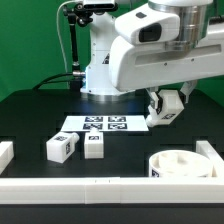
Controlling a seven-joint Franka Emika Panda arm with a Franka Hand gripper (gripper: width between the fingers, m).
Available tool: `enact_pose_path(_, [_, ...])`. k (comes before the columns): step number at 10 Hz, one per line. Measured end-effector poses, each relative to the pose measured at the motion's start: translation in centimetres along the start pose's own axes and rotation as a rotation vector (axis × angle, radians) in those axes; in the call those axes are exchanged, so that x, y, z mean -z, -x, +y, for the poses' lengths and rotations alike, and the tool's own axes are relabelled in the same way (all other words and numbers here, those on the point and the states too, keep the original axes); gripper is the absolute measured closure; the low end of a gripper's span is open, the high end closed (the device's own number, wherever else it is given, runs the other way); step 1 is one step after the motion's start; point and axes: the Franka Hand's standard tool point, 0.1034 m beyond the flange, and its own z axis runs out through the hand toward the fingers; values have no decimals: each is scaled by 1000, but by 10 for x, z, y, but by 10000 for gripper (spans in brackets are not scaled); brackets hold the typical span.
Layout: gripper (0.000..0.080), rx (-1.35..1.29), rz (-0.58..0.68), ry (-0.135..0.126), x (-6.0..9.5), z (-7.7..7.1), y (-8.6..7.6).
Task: Assemble stool
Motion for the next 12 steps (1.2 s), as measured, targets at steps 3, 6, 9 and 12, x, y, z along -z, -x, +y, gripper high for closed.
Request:
enact_pose_path(3, [472,-23,222,27,1,9,-13])
enact_pose_path(6, [472,-21,429,92,2,21,-18])
enact_pose_path(9, [472,-98,508,45,10,27,-21])
enact_pose_path(12, [471,-104,499,39,9,26,-20])
